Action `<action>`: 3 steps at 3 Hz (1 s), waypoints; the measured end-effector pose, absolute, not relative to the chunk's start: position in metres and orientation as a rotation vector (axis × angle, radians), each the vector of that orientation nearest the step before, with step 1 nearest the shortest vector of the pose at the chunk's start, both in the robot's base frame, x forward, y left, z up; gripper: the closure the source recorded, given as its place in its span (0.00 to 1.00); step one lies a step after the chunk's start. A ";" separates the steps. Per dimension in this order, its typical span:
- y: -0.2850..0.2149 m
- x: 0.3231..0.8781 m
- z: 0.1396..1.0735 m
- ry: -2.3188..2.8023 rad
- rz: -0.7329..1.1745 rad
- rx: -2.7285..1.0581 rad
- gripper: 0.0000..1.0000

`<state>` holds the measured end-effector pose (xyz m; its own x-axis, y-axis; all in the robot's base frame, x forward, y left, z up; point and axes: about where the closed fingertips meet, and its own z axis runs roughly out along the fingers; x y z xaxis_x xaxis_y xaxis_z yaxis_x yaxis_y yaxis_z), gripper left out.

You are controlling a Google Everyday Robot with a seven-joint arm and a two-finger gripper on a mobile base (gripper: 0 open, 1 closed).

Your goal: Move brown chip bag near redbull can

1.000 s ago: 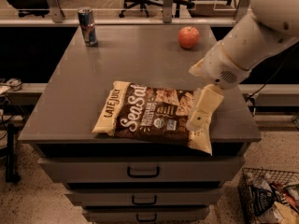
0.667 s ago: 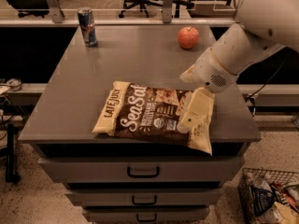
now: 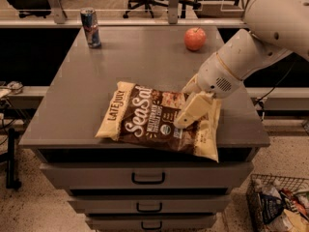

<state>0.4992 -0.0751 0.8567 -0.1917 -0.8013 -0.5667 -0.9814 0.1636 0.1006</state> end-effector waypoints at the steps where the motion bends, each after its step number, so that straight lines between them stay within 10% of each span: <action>1: -0.080 0.499 0.864 2.061 0.667 -1.648 0.63; 3: -0.104 0.507 0.901 2.039 0.632 -1.503 1.00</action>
Offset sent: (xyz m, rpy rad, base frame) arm 0.0028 -0.0321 0.0408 0.1321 -0.0399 -0.1340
